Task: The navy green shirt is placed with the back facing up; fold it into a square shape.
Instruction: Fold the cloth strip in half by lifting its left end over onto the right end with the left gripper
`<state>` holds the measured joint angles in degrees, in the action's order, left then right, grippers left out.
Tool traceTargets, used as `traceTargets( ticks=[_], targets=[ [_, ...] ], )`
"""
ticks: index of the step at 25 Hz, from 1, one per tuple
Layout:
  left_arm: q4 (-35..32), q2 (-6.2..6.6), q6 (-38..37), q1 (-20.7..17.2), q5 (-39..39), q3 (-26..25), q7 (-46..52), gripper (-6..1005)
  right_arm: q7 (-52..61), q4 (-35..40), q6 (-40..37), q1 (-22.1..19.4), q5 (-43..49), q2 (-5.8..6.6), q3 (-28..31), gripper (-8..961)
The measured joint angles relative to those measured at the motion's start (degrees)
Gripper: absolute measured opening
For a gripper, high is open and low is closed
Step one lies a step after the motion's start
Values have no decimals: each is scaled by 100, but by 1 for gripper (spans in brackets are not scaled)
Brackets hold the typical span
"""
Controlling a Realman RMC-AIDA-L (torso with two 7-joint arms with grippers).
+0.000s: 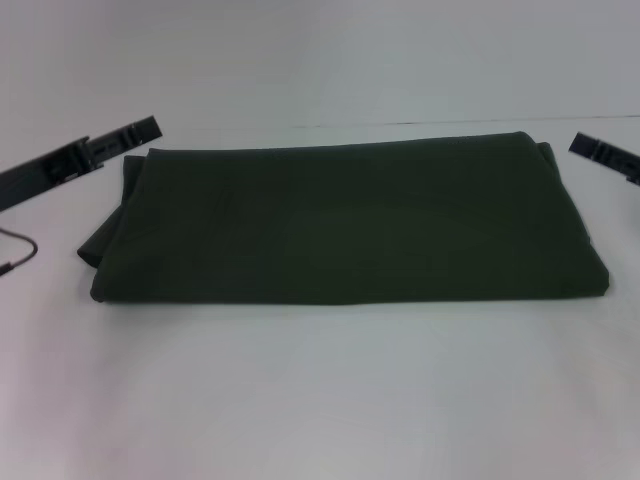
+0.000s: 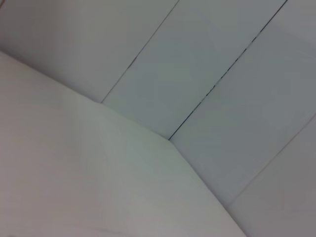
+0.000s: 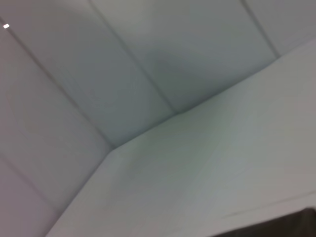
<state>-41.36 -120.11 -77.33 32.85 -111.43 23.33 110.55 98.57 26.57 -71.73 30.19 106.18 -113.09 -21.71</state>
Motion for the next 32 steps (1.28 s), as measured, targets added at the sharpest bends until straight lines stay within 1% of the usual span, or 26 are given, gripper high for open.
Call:
traceTargets(
  ticks=[2, 5, 8, 10, 13, 20, 27, 32],
  targets=[
    [-3, -42, -56, -97, 5, -5, 44, 846, 306, 102, -208, -83, 3, 65, -273, 749],
    [-7, -85, -114, -216, -16, -11, 163, 846, 582, 121, -463, -126, 8, 158, -525, 749],
    [-27, -112, -169, -337, -90, -12, 383, 846, 748, 130, -707, -133, 8, 231, -617, 748],
    [-46, -124, -211, -443, -157, -17, 539, 846, 828, 130, -806, -136, 8, 257, -625, 747],
    [-49, -136, -230, -535, -289, -34, 727, 845, 927, 136, -847, -138, 8, 268, -598, 747],
    [-59, -208, -261, -741, -581, -59, 1091, 845, 941, 144, -756, -141, -1, 271, -578, 746],
    [-65, -191, -529, -869, -780, -99, 1371, 845, 949, 138, -729, -158, -21, 271, -554, 746],
    [-37, -187, -553, -879, -946, -144, 1430, 845, 951, 137, -723, -168, -15, 271, -516, 745]
  ],
)
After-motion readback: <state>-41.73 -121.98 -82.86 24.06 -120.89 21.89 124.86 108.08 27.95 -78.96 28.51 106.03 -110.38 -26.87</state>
